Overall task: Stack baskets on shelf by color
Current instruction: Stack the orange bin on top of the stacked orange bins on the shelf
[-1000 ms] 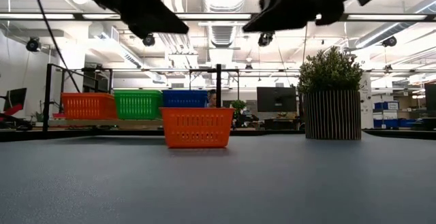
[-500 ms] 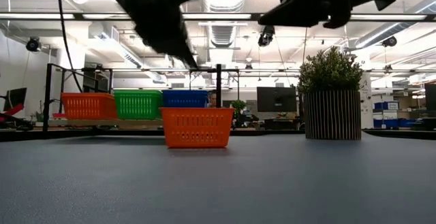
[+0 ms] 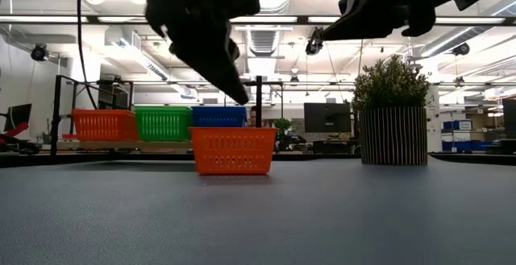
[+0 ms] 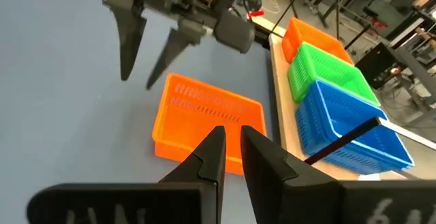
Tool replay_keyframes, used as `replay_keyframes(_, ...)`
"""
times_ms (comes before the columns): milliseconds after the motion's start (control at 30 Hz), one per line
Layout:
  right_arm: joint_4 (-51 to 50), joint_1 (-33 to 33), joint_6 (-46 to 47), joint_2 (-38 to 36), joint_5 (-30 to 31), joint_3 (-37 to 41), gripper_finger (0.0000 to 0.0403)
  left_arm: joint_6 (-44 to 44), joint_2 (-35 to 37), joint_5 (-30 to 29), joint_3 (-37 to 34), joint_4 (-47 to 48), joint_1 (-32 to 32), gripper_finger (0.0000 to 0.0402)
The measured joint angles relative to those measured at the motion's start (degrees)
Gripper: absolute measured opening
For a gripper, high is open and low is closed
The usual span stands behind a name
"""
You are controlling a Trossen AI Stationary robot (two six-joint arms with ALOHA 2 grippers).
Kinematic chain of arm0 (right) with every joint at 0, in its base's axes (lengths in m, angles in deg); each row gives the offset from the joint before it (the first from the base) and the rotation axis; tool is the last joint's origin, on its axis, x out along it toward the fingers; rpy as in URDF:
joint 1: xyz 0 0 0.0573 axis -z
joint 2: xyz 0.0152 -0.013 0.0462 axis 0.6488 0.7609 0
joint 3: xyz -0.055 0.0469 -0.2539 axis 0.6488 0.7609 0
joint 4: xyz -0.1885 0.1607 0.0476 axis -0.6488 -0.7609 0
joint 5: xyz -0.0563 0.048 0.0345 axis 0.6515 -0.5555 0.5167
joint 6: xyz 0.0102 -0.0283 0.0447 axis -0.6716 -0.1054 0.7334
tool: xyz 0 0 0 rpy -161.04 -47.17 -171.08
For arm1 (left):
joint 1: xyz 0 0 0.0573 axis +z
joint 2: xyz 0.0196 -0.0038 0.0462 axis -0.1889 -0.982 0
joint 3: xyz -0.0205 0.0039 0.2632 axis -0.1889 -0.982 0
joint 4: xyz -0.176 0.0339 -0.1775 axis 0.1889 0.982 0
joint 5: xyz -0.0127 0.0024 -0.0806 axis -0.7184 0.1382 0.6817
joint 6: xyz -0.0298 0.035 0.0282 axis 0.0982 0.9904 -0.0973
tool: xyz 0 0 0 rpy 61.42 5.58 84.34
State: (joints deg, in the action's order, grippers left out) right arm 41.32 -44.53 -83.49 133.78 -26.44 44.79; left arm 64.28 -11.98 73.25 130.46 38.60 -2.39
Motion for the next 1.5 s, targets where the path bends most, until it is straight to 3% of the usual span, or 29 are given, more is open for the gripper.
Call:
replay_keyframes(200, 0.0, 0.0, 0.0, 0.0, 0.0, 0.0, 0.0038, 2.2, -1.5, -1.1, -0.6, -1.0, 0.9, 0.0157)
replay_keyframes(833, -0.9, 0.0, 0.9, 0.1, 0.0, 0.0, 0.0038, 3.9, -6.2, -1.7, -0.5, -4.4, 4.8, 0.0158)
replay_keyframes(1000, -0.9, 0.0, 0.9, 0.1, 0.0, 0.0, 0.0038, 4.1, -6.7, -0.9, -0.5, -4.5, 4.7, 0.0118)
replay_keyframes(1200, -0.9, 0.0, 0.9, 0.1, 0.0, 0.0, 0.0038, 6.3, -6.6, -0.8, -0.5, -4.4, 4.7, 0.0016)
replay_keyframes(1500, -1.1, 0.0, 1.1, 0.1, 0.0, 0.1, 0.0038, 11.0, -3.2, -2.5, -0.3, 0.6, 3.8, 0.0002)
